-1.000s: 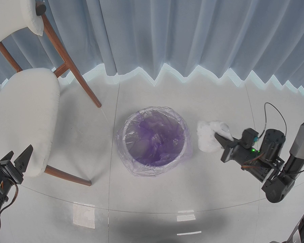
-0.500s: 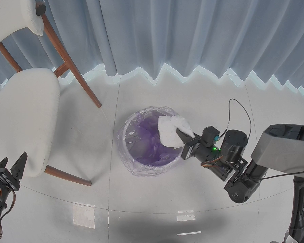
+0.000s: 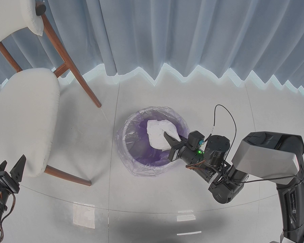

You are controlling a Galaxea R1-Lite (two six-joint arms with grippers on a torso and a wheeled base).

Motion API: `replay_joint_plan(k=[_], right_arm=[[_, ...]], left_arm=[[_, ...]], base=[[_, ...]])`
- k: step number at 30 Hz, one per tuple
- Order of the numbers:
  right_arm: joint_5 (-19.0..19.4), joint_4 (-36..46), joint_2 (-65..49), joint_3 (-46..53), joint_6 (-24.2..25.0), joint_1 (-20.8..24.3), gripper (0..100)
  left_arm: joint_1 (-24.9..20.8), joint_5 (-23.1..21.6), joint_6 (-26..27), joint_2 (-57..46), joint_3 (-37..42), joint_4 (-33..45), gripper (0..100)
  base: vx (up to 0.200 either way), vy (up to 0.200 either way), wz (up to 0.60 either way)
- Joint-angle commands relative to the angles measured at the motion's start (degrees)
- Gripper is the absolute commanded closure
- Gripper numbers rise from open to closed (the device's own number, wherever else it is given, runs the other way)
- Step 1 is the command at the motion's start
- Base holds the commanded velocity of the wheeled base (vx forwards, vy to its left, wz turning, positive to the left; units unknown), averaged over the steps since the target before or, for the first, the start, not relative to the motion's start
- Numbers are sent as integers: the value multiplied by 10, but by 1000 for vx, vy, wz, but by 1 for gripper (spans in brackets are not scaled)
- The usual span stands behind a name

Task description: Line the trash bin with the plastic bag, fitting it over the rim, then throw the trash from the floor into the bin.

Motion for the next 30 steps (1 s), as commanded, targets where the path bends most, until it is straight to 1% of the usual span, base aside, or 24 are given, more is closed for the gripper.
replay_joint_plan(k=[1, 11, 14, 16, 17, 19, 22, 25, 27, 29, 30], right_arm=[[0, -3, 11, -14, 2, -9, 0], [-23, -4, -45, -2, 15, -8, 0], [-31, -4, -110, 53, 20, -11, 0], [-31, -5, -158, 101, 20, -18, 0], [-31, -5, -165, 109, 20, -19, 0], [-31, -5, -239, 180, 19, -33, 0], [-31, -4, -332, 259, 19, -62, 0], [-31, -3, -427, 341, 17, -104, 0], [-24, -2, -500, 409, 13, -153, 0], [-1, 0, -571, 468, 2, -209, 0], [6, 0, -586, 477, 1, -221, 0]], left_arm=[[1, -1, 0, -4, 7, 0, 0], [5, 0, 1, -10, 16, 0, 0], [5, 0, 0, -22, 18, -1, 0], [4, 0, 0, -34, 21, -1, 0], [3, -1, 0, -37, 22, -1, 0], [2, -1, -1, -66, 31, 5, 0], [2, 0, -3, -115, 31, 30, 0], [3, 0, -3, -180, 31, 84, 0], [2, -4, -2, -239, 31, 136, 0], [-1, -10, -1, -301, 30, 188, 0], [-2, -12, -1, -314, 30, 198, 0]], base=[[0, 0, 0], [0, 0, 0], [0, 0, 0], [0, 0, 0], [0, 0, 0], [0, 0, 0], [0, 0, 0], [0, 0, 0], [0, 0, 0], [0, 0, 0], [0, 0, 0]])
